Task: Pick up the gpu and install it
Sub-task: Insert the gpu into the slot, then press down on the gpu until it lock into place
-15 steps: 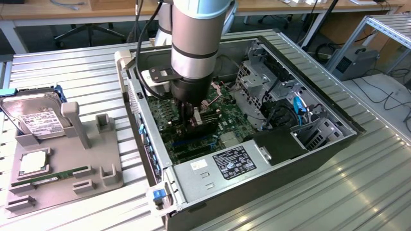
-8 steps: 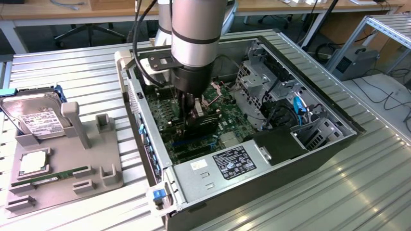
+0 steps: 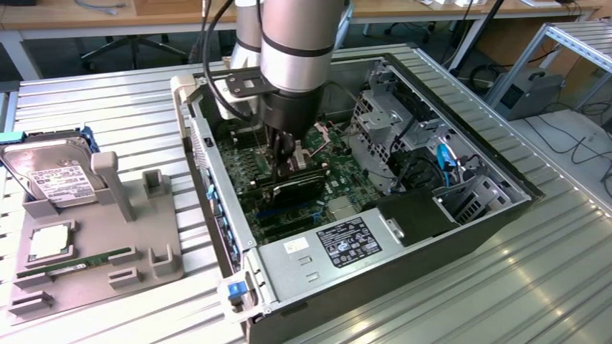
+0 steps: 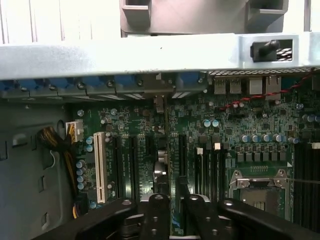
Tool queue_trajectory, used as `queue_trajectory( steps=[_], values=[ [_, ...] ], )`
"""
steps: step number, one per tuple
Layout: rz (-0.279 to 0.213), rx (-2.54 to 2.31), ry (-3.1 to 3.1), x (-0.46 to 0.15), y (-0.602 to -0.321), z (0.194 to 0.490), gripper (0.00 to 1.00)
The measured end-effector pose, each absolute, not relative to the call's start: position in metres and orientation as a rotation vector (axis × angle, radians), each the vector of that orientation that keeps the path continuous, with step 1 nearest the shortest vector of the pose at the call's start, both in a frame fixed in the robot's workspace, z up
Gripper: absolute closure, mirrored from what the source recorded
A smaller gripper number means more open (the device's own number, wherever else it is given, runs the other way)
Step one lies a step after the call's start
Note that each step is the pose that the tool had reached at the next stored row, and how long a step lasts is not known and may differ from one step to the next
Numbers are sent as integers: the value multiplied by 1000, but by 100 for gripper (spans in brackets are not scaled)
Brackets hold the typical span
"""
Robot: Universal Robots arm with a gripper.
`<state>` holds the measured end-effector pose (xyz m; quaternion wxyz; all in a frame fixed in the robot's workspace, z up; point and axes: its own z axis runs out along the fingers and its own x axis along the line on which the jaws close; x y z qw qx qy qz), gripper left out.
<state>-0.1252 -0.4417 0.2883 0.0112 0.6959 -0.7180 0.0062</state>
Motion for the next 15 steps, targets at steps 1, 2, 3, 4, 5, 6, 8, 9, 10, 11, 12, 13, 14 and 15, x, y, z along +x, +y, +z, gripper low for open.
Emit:
queue_trajectory(
  steps=[1,2,3,4,5,6,8,9,10,11,12,13,14,15],
  values=[
    [12,2168,-2237,-122,-442,288,85],
    [3,2164,-2232,-117,-442,288,89],
    [-7,2159,-2227,-113,-442,288,89],
    [-21,2153,-2220,-106,-442,288,89],
    [-34,2147,-2213,-100,-442,288,89],
    [-42,2143,-2209,-96,-442,288,89],
    [-47,2141,-2207,-93,-442,288,89],
    [-47,2141,-2207,-93,-442,288,89],
    [-47,2141,-2207,-93,-442,288,89],
    [-47,2140,-2207,-93,-442,288,89],
    [-47,2140,-2207,-93,-442,288,89],
    [-47,2140,-2207,-93,-442,288,89],
    [-47,2140,-2207,-93,-442,288,89],
    [-47,2141,-2207,-93,-442,288,89]
  ],
)
